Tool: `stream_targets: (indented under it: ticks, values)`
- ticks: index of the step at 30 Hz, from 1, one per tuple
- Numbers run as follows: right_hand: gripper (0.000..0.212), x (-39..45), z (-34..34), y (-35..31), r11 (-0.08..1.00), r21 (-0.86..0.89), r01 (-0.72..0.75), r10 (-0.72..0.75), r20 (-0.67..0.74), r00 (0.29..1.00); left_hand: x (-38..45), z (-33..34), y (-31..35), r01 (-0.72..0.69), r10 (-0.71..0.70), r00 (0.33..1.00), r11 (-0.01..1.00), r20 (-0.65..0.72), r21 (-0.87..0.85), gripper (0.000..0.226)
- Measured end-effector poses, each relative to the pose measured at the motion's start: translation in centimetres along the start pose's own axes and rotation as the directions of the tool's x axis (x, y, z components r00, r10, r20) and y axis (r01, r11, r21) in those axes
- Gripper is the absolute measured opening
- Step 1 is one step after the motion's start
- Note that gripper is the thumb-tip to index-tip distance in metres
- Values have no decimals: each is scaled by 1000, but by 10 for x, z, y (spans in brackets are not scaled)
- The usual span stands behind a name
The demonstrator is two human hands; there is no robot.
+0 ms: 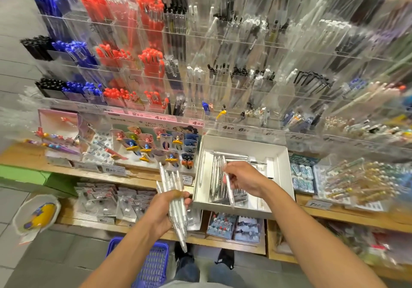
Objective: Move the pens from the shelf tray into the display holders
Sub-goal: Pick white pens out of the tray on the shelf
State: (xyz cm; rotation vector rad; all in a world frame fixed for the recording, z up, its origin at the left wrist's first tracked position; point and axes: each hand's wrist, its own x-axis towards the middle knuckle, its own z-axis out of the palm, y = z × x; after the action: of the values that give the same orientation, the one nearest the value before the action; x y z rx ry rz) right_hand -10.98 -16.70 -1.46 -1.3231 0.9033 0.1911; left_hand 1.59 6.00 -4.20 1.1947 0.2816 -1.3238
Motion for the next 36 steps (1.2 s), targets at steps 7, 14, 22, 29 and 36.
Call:
stream_targets:
  ticks: [7,14,22,29,36]
  values:
    - [14,-2,17,-24,987,-151,50,-15,224,974,-27,-11,-18,-99,91,991,992,-100,-80,47]
    - [14,-5,63,-45,914,-344,214,-33,462,886,-75,-39,-61,-208,127,937,951,-324,-229,40]
    - [9,-22,168,-13,811,-472,346,96,690,717,-145,-79,-142,-384,71,802,821,-593,-421,20]
    - [16,-41,275,55,797,-550,249,294,713,636,-191,-128,-213,-500,-37,699,689,-714,-525,15]
    - [22,-54,377,142,756,-632,174,404,658,636,-211,-208,-281,-570,-149,668,529,-730,-629,15]
